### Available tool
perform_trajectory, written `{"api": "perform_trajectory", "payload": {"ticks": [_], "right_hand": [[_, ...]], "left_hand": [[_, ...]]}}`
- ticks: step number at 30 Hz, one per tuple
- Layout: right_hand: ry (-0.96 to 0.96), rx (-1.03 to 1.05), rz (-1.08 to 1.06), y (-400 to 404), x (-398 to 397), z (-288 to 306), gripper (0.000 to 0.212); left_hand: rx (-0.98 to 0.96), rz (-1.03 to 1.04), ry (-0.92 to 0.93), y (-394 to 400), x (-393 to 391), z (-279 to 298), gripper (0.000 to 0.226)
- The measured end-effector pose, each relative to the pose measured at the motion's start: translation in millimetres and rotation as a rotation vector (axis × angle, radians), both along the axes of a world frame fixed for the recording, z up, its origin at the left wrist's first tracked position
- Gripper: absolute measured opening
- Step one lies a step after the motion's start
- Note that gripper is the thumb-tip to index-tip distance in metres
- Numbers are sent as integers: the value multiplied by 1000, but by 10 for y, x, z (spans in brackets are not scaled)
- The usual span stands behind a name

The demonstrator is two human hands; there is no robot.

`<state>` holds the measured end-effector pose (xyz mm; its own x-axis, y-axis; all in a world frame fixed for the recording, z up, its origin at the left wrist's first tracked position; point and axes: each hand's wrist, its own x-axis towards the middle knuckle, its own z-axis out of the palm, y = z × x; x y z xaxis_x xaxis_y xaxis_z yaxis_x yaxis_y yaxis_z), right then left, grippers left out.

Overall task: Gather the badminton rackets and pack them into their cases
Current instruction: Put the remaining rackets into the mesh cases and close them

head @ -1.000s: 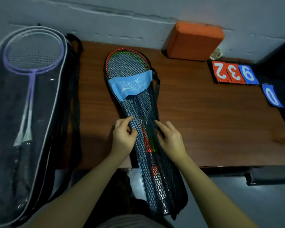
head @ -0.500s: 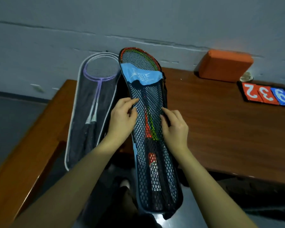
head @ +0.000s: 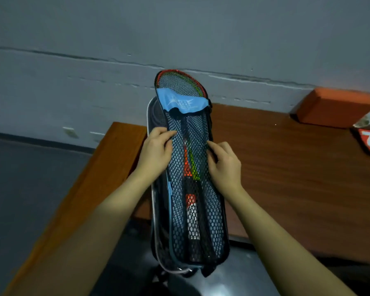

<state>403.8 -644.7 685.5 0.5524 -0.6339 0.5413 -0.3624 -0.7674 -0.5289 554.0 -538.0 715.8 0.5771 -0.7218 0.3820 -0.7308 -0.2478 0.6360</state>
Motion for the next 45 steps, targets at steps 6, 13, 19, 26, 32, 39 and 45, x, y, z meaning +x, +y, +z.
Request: {"api": "perform_trajectory", "payload": {"ticks": [6,13,19,26,32,39,45], "right_hand": [[214,165,-82,210,416,-222,42],[159,446,-32,187,620,-326,48],[227,447,-84,-18,752,-396,42],[415,471,-195,-14,665,-757,40],[553,416,-238,-129,676,-894,41],[337,655,-151,-131,697,-977,47],[143,666,-167,-121,665,-1021,42]], "left_hand": [[120,5,180,154,477,-416,33],[137,3,315,242,569,-691,39],[277,-9,350,173,577,-840,52],[509,51,79,75,588,-1127,60],[399,73,271,-61,657,-1188,79],[158,87,563,-179,606,-1325,76],[151,48,487,-316,614,-1328,65]]}}
